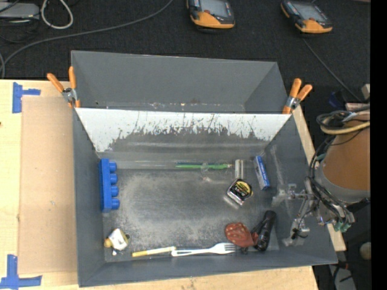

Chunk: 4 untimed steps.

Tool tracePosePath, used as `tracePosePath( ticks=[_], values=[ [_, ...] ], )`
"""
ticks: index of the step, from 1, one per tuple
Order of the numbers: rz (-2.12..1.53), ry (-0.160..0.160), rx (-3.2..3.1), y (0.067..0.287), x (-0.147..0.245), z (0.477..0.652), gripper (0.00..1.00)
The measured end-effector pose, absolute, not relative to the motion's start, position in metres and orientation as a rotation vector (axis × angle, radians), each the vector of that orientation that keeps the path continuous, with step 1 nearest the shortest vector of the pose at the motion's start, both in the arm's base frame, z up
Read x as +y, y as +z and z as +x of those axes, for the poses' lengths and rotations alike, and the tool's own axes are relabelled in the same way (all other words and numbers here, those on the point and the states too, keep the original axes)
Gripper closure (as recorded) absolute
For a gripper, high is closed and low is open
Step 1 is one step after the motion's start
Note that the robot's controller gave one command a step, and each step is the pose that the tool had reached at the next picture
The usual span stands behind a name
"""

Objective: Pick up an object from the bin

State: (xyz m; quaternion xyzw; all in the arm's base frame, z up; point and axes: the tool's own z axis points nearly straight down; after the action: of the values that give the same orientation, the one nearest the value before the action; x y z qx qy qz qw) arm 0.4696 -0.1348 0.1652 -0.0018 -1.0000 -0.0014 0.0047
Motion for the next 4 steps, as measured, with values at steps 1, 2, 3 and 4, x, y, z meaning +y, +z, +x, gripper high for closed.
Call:
tracePosePath(
  ticks=[1, 2, 3, 4],
  values=[
    [0.002, -0.002, -3.14, 0.169, -0.134, 0.471, 0.0],
    [0.464, 0.0, -3.11, 0.107, -0.13, 0.478, 0.0],
    [0.708, -0.006, -3.057, 0.132, -0.123, 0.479, 0.0],
    [0.972, -0.008, -2.985, 0.117, -0.114, 0.477, 0.0]
  ],
)
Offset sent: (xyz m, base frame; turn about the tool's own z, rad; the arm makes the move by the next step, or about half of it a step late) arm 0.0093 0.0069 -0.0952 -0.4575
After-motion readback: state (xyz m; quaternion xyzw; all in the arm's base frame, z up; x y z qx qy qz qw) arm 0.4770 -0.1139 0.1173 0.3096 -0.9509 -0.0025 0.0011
